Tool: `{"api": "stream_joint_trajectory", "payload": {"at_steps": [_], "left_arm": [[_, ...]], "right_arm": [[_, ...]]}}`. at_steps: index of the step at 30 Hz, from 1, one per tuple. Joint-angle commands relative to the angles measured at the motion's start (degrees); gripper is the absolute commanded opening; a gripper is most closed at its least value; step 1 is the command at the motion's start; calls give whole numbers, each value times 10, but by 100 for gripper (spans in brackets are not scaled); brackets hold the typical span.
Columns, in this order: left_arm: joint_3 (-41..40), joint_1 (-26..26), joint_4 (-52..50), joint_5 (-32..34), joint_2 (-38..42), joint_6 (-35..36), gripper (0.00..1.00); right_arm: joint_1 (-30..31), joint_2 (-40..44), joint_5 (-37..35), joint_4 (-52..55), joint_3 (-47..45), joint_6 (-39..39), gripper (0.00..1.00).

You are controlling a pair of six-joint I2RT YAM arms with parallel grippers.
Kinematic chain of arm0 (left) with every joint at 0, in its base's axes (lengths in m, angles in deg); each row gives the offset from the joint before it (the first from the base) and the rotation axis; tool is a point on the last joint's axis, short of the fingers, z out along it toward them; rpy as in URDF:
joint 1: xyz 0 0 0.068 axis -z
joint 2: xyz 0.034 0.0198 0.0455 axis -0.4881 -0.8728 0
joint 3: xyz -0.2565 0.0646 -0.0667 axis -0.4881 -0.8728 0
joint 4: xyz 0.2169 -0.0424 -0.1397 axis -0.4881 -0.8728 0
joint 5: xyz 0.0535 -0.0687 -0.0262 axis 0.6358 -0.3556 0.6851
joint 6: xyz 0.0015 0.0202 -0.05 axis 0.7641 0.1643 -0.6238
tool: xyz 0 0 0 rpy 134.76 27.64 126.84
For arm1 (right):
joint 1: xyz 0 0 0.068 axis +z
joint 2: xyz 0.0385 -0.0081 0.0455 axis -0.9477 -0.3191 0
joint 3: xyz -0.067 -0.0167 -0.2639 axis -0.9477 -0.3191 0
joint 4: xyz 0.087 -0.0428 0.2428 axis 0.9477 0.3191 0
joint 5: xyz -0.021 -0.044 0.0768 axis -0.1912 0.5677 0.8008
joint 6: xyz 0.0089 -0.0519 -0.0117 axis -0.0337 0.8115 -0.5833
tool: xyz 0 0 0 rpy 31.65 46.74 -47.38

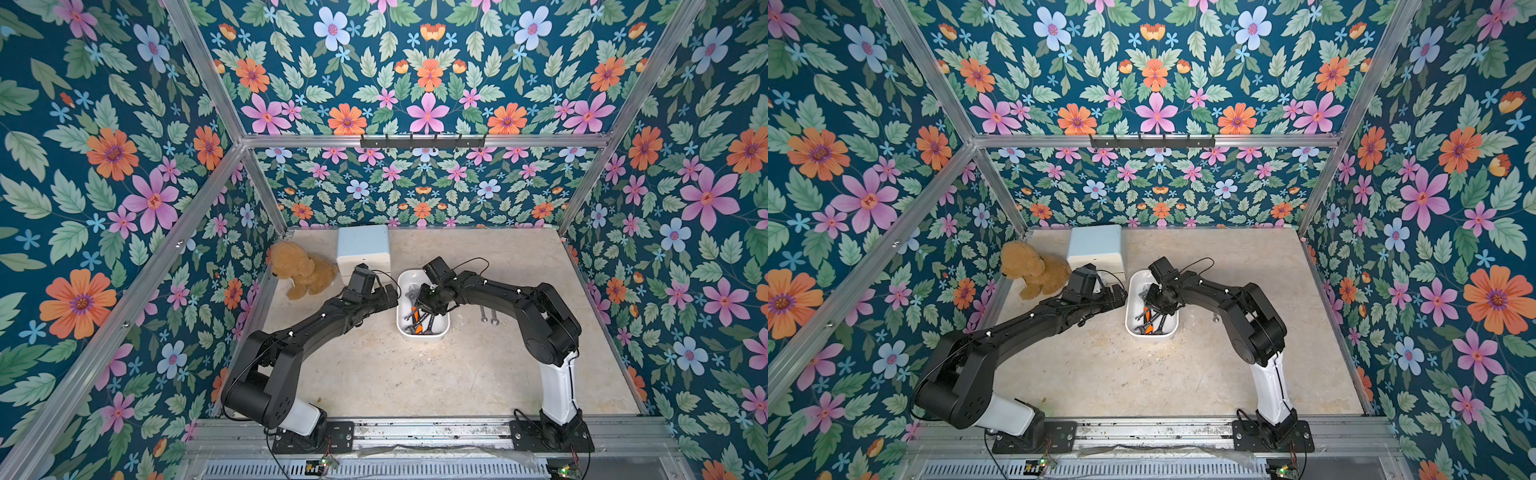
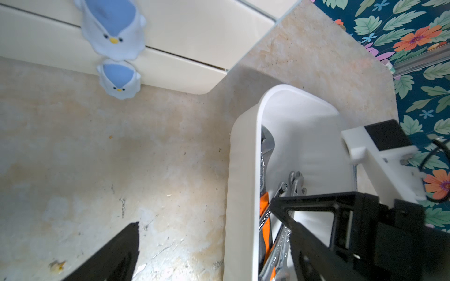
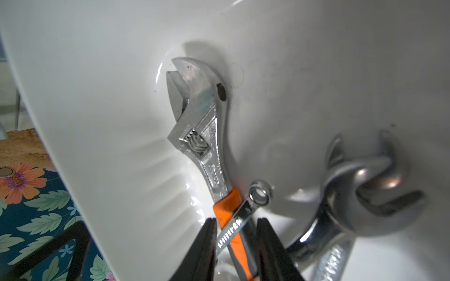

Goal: Take out the wrench from the storage box
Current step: Pick up the wrench from the storage box.

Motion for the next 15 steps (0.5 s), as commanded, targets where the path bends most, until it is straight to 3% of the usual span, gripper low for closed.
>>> {"api": "stream_joint_trajectory", "payload": {"at_steps": [1, 8, 15], "left_arm": [[0, 0, -2, 8, 3, 6, 98], [0, -1, -2, 9, 7, 7, 99], [0, -1, 2, 4, 5, 7, 99]], "right_arm": [[0, -8, 1, 2, 8, 3, 33], [0, -21, 1, 7, 22, 8, 30], [1, -30, 5, 3, 22, 8, 21]]}}
